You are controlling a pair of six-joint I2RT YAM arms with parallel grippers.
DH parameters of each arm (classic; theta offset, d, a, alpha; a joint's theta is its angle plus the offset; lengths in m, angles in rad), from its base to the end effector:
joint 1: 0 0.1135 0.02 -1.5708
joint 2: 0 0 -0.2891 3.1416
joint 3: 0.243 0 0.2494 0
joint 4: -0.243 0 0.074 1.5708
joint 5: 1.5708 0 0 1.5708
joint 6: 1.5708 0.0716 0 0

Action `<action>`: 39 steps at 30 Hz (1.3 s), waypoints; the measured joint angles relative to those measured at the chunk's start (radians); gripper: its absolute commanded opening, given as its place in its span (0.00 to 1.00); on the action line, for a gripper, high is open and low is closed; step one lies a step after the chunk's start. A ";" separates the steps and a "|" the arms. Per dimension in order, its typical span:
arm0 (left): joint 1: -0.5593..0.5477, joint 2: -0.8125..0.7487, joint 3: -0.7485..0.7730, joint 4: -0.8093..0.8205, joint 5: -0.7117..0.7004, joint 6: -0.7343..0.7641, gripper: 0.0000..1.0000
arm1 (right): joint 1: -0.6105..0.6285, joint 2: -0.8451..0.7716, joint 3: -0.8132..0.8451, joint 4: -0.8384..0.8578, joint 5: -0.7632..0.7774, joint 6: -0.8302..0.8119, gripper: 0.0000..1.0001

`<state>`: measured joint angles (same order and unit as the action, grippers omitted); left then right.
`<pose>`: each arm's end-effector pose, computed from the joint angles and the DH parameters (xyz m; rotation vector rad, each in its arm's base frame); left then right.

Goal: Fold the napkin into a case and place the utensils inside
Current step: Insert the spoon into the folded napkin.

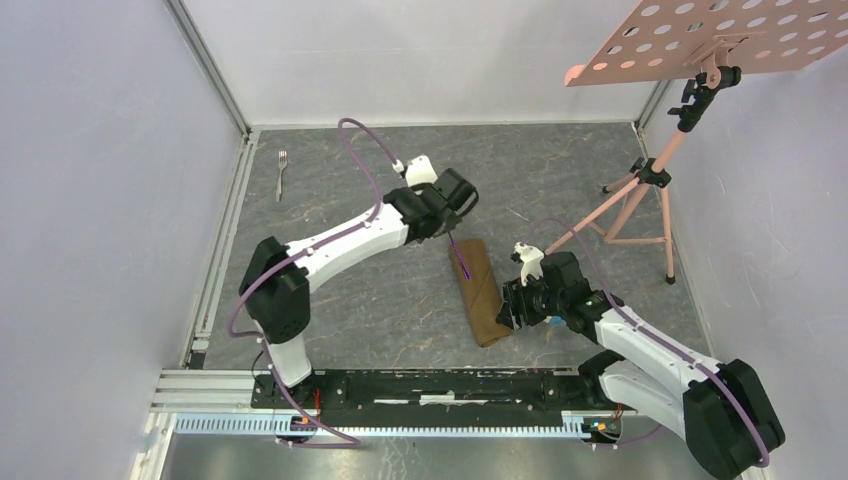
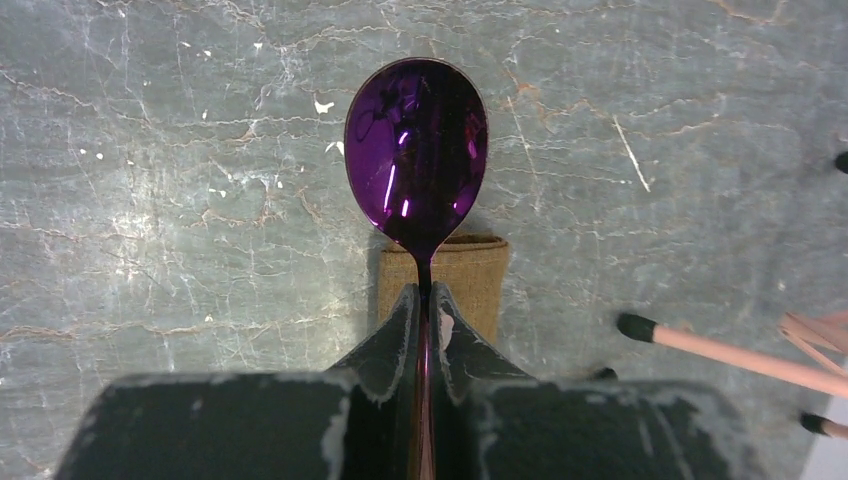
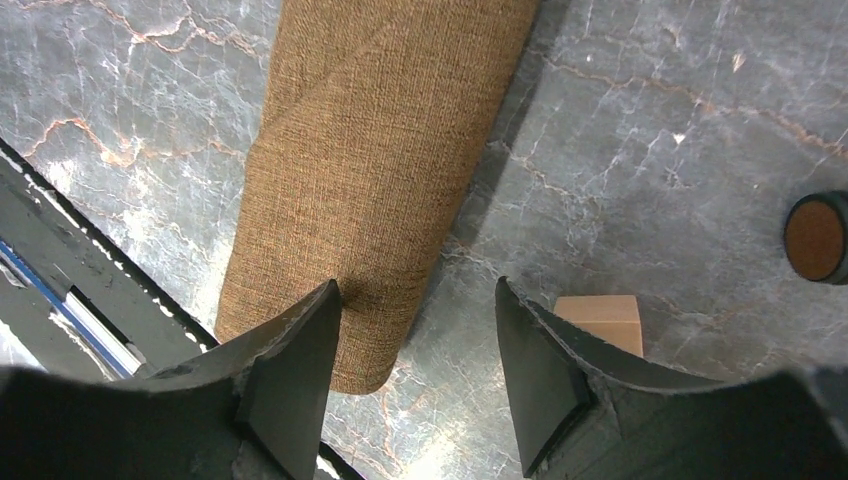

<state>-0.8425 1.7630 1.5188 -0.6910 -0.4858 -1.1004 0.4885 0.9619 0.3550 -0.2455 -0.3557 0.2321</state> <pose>0.2953 -0.2809 0.2865 -0.4978 2.3326 -0.3134 0.1478 0.1068 0.1556 -0.4848 2.4471 0.7482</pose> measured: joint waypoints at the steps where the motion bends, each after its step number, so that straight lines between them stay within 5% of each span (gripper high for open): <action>1: -0.015 0.015 0.000 0.000 -0.023 -0.014 0.02 | 0.000 0.000 -0.008 0.006 -0.003 0.004 0.63; 20: -0.153 0.190 0.059 0.013 -0.265 -0.066 0.02 | -0.001 0.002 -0.056 0.072 -0.040 0.034 0.55; 39: -0.200 0.209 0.085 -0.026 -0.181 -0.073 0.02 | -0.001 0.002 -0.095 0.137 -0.071 0.059 0.41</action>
<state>-1.0420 1.9724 1.6035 -0.7166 -0.6666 -1.1732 0.4877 0.9634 0.2600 -0.1089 -0.4263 0.2909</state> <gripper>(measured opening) 0.073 0.420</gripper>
